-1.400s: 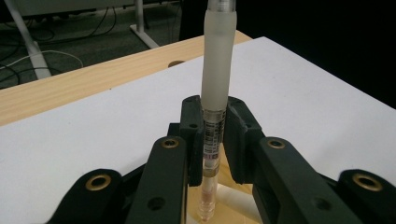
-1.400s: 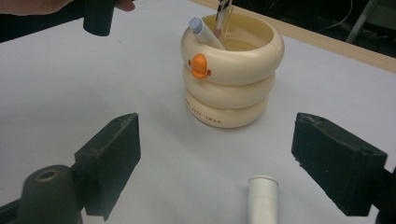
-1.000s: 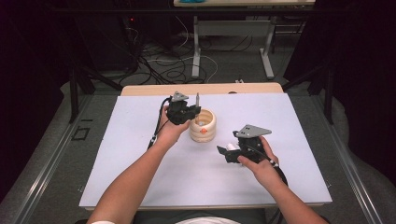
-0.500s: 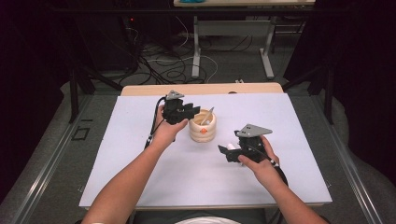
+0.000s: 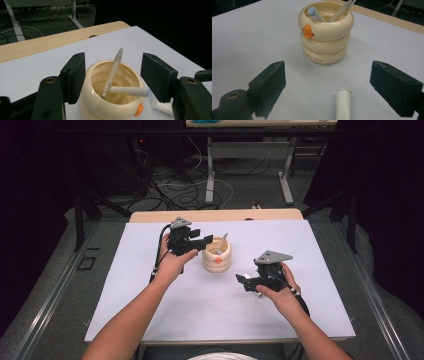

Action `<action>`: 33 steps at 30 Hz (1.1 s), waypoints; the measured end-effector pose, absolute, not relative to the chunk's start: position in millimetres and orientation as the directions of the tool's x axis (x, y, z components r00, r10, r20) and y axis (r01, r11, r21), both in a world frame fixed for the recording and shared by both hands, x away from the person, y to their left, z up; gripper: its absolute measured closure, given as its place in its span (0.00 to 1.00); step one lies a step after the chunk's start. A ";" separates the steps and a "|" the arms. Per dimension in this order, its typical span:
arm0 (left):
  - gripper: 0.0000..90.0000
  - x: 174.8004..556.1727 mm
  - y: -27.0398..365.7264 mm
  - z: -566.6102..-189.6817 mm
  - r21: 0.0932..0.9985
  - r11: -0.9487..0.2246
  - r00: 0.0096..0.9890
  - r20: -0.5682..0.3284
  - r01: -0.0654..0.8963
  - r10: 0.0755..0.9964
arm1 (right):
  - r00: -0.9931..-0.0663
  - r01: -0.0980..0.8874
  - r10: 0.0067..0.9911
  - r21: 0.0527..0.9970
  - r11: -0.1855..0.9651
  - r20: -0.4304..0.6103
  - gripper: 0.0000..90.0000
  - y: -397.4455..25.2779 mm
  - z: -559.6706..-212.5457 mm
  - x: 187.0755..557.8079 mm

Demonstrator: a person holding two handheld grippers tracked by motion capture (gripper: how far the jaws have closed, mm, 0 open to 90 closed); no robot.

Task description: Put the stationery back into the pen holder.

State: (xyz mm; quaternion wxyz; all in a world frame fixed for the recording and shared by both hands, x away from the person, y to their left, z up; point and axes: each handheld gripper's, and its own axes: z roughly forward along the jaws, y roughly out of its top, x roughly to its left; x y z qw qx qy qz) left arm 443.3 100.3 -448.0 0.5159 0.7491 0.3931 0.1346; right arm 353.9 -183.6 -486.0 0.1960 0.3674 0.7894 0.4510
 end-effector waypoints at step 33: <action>0.29 388.7 139.7 -453.3 0.878 -0.134 0.635 -0.218 0.459 0.741 | -0.615 0.541 0.788 0.728 0.422 0.000 0.33 -191.8 -491.2 370.3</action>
